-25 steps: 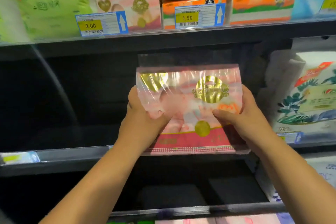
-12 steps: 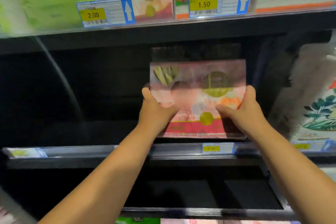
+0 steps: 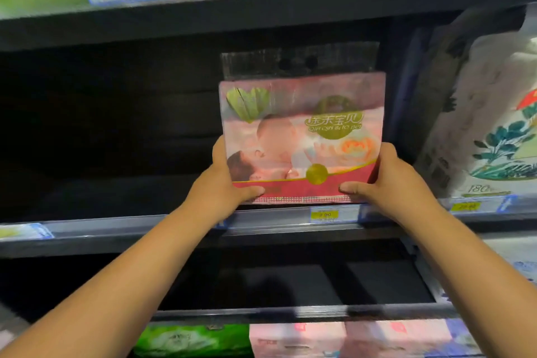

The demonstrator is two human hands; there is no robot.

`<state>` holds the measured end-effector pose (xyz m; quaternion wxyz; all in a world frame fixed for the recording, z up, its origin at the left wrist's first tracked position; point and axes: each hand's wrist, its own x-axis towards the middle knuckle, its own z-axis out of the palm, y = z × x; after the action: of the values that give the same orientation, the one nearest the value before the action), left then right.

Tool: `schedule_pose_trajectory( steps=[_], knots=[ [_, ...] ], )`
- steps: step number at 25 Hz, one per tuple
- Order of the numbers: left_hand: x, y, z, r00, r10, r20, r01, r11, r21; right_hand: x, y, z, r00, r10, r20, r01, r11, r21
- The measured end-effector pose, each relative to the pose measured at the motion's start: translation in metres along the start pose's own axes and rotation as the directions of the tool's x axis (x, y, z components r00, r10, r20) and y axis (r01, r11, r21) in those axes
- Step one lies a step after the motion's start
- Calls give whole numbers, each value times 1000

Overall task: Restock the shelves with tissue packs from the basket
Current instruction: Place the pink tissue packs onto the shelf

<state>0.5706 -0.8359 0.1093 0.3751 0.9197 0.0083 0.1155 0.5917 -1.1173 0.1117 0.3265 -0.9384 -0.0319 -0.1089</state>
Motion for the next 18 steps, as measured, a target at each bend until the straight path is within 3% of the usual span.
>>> schedule_pose_trajectory(
  steps=[3, 11, 13, 15, 16, 18],
  knots=[
    [13, 11, 10, 1000, 9, -1, -9, 995, 98, 14, -1, -1, 1000, 18, -1, -18, 1000, -19],
    [54, 21, 33, 997, -38, -68, 49, 984, 169, 57, 9, 1, 998, 63, -30, -68, 976, -205],
    [65, 21, 38, 996, -56, -73, 70, 976, 205, 57, 5, 3, 983, -38, -182, -21, 951, -309],
    [77, 20, 43, 996, -58, -69, 76, 954, 290, 53, -3, 11, 914, -292, -281, 133, 871, -473],
    [80, 18, 45, 997, -52, -64, 70, 942, 327, 50, -9, 16, 901, -376, -216, 217, 821, -528],
    [86, 14, 48, 998, 10, -63, 13, 936, 353, 51, -17, 26, 913, -407, -18, 326, 756, -567]
  ],
)
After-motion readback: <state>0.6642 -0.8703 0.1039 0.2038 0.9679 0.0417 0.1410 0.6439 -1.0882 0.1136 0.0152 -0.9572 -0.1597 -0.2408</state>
